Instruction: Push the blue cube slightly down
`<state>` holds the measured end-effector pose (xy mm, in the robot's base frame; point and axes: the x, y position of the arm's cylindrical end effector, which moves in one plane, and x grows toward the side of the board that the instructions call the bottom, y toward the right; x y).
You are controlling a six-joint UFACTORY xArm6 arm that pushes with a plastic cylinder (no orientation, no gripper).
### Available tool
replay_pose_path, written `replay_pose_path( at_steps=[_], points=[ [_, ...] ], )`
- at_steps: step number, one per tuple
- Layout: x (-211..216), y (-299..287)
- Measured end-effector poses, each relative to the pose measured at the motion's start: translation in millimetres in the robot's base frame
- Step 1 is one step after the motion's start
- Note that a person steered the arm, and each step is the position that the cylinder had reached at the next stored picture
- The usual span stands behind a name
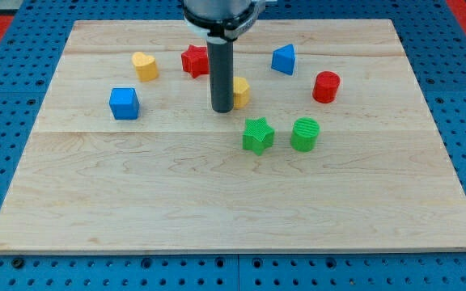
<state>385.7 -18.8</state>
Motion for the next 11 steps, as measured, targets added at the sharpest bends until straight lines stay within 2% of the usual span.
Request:
replay_pose_path(
  at_steps=[1,3,5,7,8,11],
  points=[
    [-22.3,0.6],
    [-23.7,-114.0],
    [-37.9,-177.4],
    [-7.3,-136.8],
    [18.1,-136.8],
    [50.2,-154.9]
  ],
)
